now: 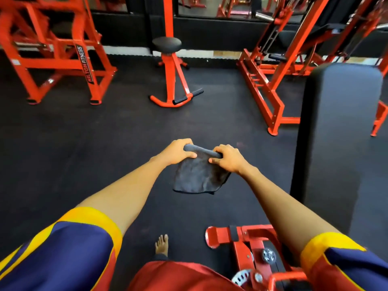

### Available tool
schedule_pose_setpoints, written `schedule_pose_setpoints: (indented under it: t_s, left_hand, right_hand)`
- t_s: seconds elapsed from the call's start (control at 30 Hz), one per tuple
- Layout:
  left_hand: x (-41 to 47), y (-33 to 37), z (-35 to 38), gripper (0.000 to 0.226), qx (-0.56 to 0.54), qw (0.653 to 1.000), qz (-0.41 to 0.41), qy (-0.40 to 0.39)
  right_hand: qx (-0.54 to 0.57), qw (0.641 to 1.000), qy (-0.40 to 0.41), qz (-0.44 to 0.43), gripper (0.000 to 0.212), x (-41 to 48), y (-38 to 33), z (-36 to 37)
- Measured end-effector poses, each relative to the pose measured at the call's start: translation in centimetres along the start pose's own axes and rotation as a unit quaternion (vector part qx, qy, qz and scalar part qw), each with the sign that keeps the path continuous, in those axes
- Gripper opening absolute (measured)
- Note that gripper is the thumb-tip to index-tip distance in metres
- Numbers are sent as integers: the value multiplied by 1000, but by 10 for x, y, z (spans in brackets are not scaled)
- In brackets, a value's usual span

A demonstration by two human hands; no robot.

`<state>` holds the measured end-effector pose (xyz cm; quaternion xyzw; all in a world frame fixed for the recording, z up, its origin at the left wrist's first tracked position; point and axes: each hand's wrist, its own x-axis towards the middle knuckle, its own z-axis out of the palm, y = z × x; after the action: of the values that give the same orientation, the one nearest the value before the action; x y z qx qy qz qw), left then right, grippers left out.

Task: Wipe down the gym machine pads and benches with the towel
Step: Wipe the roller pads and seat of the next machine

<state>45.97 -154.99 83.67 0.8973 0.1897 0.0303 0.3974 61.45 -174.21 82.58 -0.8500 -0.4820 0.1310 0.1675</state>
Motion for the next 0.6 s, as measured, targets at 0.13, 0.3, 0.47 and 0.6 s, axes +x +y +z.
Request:
schedule_pose_setpoints:
  t_s: [0.13,0.3,0.47,0.6]
  left_hand:
    - [66,-17,-32,18,-40,998,36,-33]
    - [139,-37,-66,49,-133,991,13,-28]
    - [211,-63,-83,38,-6,994,-1,-113]
    - [287,-55,-73,22,10,987,47,-154]
  right_hand:
    - [52,998,34,-6,33,72,-18,-13]
    - [169,981,83,42,24,146,-18,-33]
    - [292,937,141,127,22,186,21,-39]
    - [326,926,123,148,31,225,69,-47]
